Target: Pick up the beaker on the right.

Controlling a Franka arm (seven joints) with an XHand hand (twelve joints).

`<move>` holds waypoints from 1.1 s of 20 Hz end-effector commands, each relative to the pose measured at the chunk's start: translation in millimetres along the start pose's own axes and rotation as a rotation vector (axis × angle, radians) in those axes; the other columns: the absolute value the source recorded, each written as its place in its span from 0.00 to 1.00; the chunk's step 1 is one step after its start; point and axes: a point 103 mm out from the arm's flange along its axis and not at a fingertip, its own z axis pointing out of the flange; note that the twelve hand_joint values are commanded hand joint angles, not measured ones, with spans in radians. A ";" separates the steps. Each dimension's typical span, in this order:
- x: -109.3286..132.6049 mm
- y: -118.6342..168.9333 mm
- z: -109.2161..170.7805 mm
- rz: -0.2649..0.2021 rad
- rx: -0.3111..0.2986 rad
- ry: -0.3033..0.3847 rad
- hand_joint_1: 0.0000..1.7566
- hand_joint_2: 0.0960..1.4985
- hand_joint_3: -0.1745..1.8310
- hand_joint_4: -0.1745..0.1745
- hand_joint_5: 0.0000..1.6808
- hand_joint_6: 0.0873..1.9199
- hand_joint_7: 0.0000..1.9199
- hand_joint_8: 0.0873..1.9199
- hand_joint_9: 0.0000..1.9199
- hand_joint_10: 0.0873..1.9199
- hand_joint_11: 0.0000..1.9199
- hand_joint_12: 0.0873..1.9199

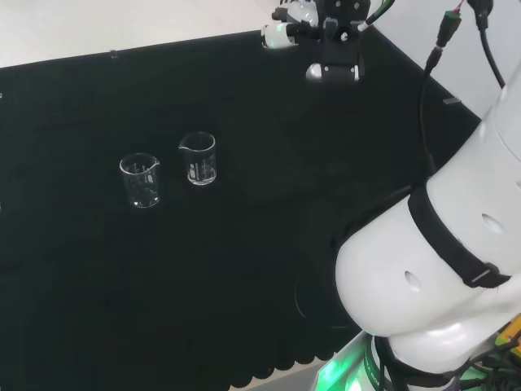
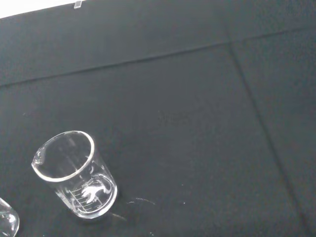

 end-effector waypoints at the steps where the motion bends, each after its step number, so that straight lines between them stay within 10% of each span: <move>1: -10.7 25.1 25.3 -0.015 0.002 0.061 0.08 0.71 0.47 0.44 0.13 0.00 0.06 0.22 0.10 0.29 0.00 0.55; 12: -28.4 44.1 59.7 -0.048 0.048 0.115 0.10 0.69 0.47 0.44 0.13 0.00 0.06 0.22 0.11 0.29 0.00 0.55; 22: -5.0 61.9 103.7 0.015 0.070 0.059 0.11 0.69 0.47 0.43 0.13 0.00 0.07 0.23 0.11 0.29 0.00 0.55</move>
